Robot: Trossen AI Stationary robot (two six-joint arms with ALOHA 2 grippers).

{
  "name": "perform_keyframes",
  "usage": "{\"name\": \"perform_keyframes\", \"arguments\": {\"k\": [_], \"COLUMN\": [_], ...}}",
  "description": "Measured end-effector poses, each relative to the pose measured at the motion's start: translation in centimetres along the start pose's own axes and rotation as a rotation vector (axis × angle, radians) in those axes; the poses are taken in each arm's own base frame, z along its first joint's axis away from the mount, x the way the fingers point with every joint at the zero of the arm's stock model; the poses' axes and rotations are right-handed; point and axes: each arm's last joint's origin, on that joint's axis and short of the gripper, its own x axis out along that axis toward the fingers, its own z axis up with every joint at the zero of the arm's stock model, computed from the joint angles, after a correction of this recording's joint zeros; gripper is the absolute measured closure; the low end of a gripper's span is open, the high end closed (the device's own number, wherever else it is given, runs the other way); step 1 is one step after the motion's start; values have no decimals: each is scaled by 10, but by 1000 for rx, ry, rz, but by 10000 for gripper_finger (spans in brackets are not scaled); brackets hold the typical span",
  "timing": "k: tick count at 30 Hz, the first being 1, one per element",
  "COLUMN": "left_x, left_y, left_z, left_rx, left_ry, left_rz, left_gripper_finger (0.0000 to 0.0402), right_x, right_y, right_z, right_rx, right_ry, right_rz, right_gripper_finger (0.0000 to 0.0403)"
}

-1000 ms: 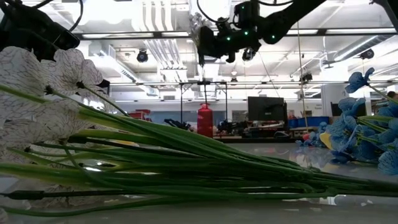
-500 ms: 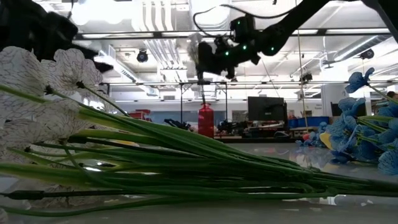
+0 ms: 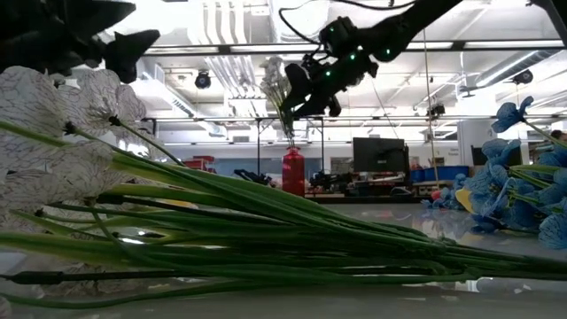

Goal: Sort flowers into vase by color
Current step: Put the top white flowers into the red vase, then put the white flowers into the red vase

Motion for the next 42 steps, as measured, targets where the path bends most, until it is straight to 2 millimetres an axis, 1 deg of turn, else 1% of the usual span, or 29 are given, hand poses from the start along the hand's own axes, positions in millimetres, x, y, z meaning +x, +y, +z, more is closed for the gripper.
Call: {"name": "perform_keyframes", "arguments": {"k": [2,6,10,12,15,18,20,22,25,27,30,35,39,42], "left_x": [0,0,0,0,0,0,0,0,0,0,1,2,3,4], "left_y": [0,0,0,0,0,0,0,0,-1,-1,-1,1,0,0], "left_z": [2,4,4,4,4,4,4,4,4,3,0,-11,-17,-19], "left_rx": [-79,-316,-527,-593,-637,-748,-833,-894,-958,-963,-902,-905,-840,-806], "left_ry": [-23,-38,-38,-38,-39,-37,-34,-31,-29,-19,18,108,174,197], "left_rz": [-3,-8,-12,-14,-16,-18,-20,-27,-30,-37,-27,22,3,-7], "left_gripper_finger": [132,132,132,132,132,132,132,132,132,132,132,132,132,132], "right_x": [-6,-22,-36,-44,-57,-68,-77,-84,-92,-98,-108,-127,-136,-139], "right_y": [3,8,11,13,19,34,52,75,112,137,173,230,272,296], "right_z": [3,10,13,14,16,17,17,16,9,1,-13,-44,-80,-110], "right_rx": [-1,-4,-16,-18,-24,-44,-67,-93,-112,-127,-147,-165,-173,-155], "right_ry": [40,119,191,219,249,273,273,266,278,290,316,366,444,520], "right_rz": [0,-4,-7,-6,3,34,79,138,218,248,276,331,370,378], "right_gripper_finger": [173,158,147,143,143,147,150,153,156,156,156,155,154,154]}}
